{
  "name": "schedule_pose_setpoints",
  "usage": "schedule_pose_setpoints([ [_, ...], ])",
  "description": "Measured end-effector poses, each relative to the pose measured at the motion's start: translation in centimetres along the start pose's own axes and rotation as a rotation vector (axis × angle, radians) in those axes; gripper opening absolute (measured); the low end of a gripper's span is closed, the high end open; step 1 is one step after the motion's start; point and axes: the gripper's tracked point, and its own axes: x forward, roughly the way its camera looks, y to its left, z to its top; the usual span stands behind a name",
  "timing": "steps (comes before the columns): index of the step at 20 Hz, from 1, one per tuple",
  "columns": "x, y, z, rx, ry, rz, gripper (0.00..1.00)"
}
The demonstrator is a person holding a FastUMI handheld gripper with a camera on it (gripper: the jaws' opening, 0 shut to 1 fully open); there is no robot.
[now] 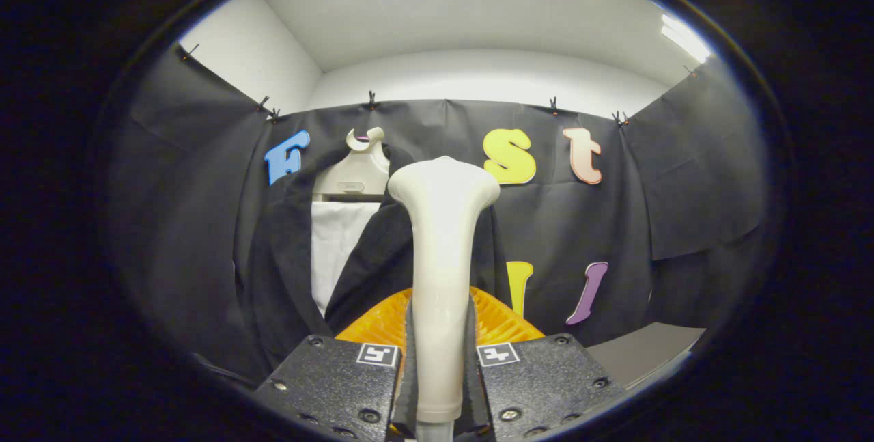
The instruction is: Iron the clothes twice with a garment steamer, once on the left side and once on the right side.
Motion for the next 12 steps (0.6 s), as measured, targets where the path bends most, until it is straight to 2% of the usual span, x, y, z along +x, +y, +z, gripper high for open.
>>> schedule_pose_setpoints([
  [12,-2.3,1.0,-5.7,-0.039,0.090,0.033,0.29],
])
